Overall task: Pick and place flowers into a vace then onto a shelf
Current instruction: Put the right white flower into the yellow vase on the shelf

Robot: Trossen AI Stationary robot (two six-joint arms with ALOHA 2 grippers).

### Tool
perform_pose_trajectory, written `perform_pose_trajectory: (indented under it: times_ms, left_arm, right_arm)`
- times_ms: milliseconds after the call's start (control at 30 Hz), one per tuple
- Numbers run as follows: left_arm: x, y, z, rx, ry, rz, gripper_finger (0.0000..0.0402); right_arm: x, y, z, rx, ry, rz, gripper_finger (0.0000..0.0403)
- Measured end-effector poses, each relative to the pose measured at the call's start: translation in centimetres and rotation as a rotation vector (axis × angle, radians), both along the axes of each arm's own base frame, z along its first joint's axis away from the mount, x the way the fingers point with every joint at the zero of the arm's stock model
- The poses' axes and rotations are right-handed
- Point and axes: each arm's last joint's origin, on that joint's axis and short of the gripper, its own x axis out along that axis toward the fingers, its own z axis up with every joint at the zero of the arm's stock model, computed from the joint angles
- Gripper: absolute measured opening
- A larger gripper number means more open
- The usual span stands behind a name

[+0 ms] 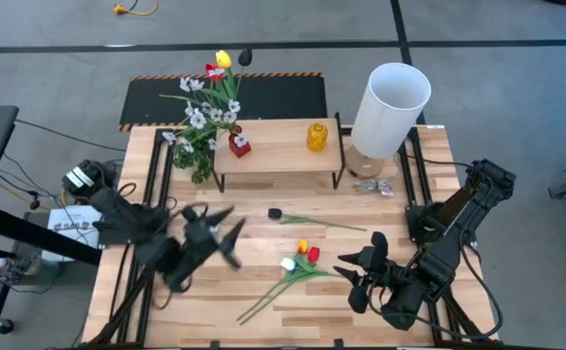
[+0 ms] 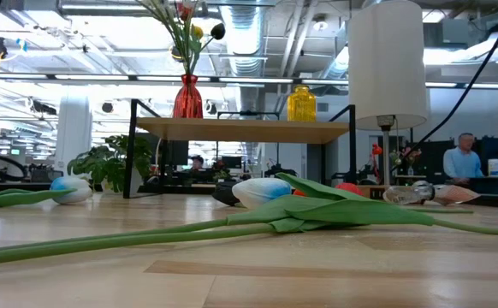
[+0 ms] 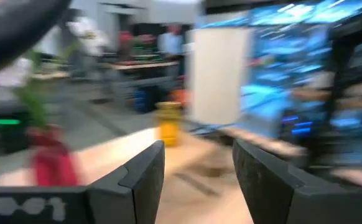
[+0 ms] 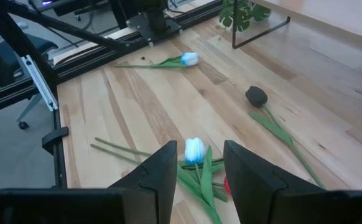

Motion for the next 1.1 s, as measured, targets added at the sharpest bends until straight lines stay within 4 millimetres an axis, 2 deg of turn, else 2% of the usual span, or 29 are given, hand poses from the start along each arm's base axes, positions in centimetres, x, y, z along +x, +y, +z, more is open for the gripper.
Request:
perform_pose_trajectory:
  times_ms: [133,233,400,533,633,800,933,1100]
  left_arm:
    - [-2.1,-3.1,0.2,-0.058,-0.132,-0.245,0.0181]
    - [-3.1,-4.7,0.4,-0.088,-0.238,-0.454,0.0181]
    - [-3.0,-5.7,0.9,-0.188,-0.438,-0.833,0.0181]
    - [-1.9,-5.9,0.3,-0.366,-0.459,-1.103,0.0181]
    - [-1.1,-6.0,-1.0,-0.529,-0.341,-1.213,0.0181]
    - [-0.8,-5.9,-3.7,-0.899,0.039,-1.326,0.0181]
    - [-1.9,-4.9,-5.4,-1.016,0.327,-1.189,0.0169]
    - [-3.8,-3.4,-6.5,-0.967,0.513,-0.962,0.0131]
  right_arm:
    - [0.0,0.1,-0.1,-0.006,0.039,0.043,0.0123]
    - [-0.1,0.2,-0.2,-0.028,0.074,0.088,0.0123]
    - [-0.1,0.3,-0.2,-0.064,0.125,0.159,0.0123]
    - [-0.2,0.5,-0.4,-0.016,0.192,0.231,0.0123]
    - [-0.3,0.7,-0.6,0.064,0.238,0.258,0.0123]
    - [-0.4,0.9,-0.7,0.250,0.281,0.210,0.0123]
    - [-0.5,1.0,-0.7,0.417,0.287,0.105,0.0123]
    - [-0.5,1.1,-0.8,0.581,0.278,-0.027,0.0123]
